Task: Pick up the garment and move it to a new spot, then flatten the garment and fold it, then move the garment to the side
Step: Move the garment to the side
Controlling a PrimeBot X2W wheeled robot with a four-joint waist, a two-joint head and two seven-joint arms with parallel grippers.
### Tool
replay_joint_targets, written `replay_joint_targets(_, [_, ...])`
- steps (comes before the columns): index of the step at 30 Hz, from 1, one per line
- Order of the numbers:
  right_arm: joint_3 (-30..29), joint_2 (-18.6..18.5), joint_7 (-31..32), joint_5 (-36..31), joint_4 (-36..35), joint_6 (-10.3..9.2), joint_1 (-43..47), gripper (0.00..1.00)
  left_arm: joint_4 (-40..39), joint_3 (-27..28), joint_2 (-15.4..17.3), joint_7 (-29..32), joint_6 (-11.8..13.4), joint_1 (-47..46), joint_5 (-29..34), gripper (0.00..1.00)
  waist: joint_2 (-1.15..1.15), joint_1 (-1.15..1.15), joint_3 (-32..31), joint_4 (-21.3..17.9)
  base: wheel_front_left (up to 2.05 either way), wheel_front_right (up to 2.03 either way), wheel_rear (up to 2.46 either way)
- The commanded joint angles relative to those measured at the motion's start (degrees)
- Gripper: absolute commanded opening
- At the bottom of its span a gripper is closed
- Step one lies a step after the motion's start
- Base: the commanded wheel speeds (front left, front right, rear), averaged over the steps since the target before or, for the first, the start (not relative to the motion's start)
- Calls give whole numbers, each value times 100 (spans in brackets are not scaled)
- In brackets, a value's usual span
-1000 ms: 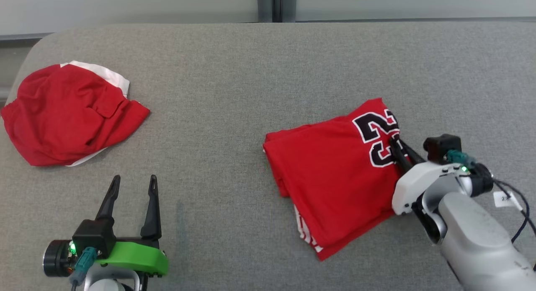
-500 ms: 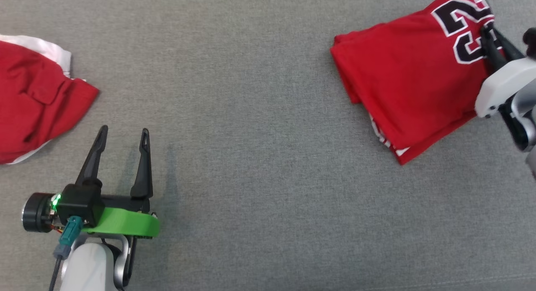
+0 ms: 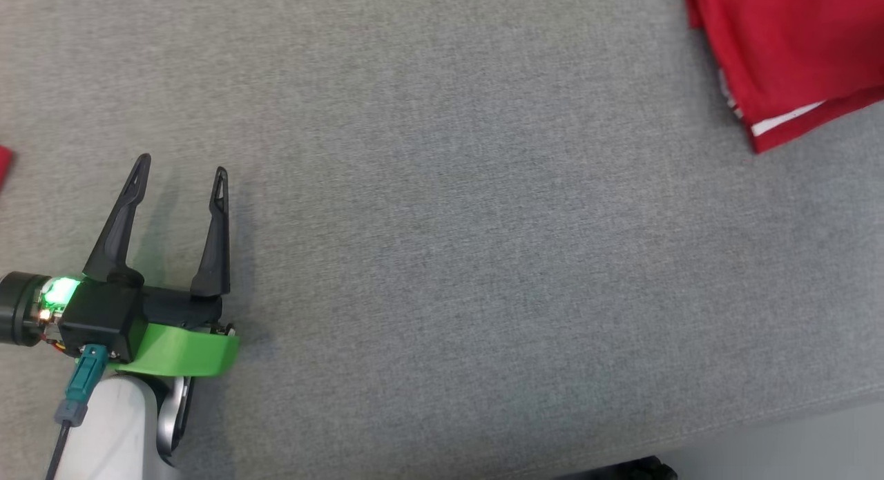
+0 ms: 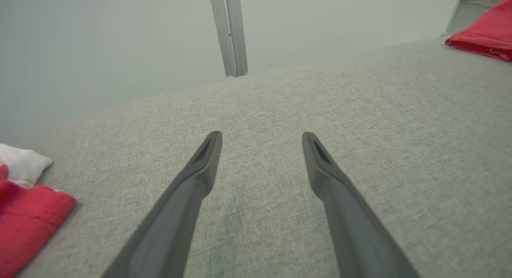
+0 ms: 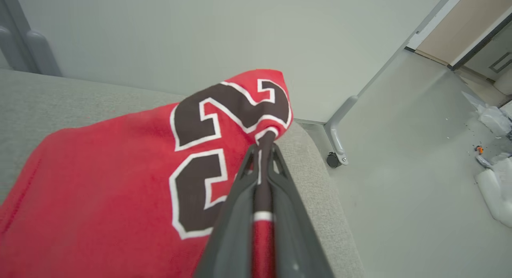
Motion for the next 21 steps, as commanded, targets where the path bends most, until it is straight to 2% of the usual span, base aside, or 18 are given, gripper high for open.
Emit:
replay_joint_targets(1, [45, -32, 37, -1, 13, -11, -136, 0, -45, 5, 86, -2, -29, -73, 30, 100, 0, -1, 207, -207, 0, 0, 0])
replay_joint_targets(7, [193, -169, 185, 21, 70, -11, -460, 0, -237, 72, 217, 1, -1, 47, -14, 100, 0, -1, 293, -296, 0, 0, 0])
replay_joint_targets(16, [286, -318, 292, -103, 537, -11, -883, 0, -455, 70, 303, 77, 54, 36, -47, 100, 0, -1, 436, -283, 0, 0, 0])
replay_joint_targets(17, [259, -334, 269, -117, 598, -11, -923, 21, -472, 67, 309, 76, 59, 38, -49, 100, 0, -1, 450, -279, 0, 0, 0])
replay_joint_targets(18, [240, -339, 240, -130, 675, -11, -970, 50, -485, 62, 312, 72, 71, 39, -51, 100, 0, -1, 461, -272, 0, 0, 0])
replay_joint_targets(19, [232, -326, 216, -133, 734, -11, -997, 100, -491, 60, 312, 72, 77, 38, -53, 100, 0, -1, 466, -266, 0, 0, 0])
replay_joint_targets(21, [223, -288, 102, -182, 827, -11, -1050, 100, -482, 51, 314, 69, 90, 38, -55, 100, 0, -1, 459, -256, 0, 0, 0])
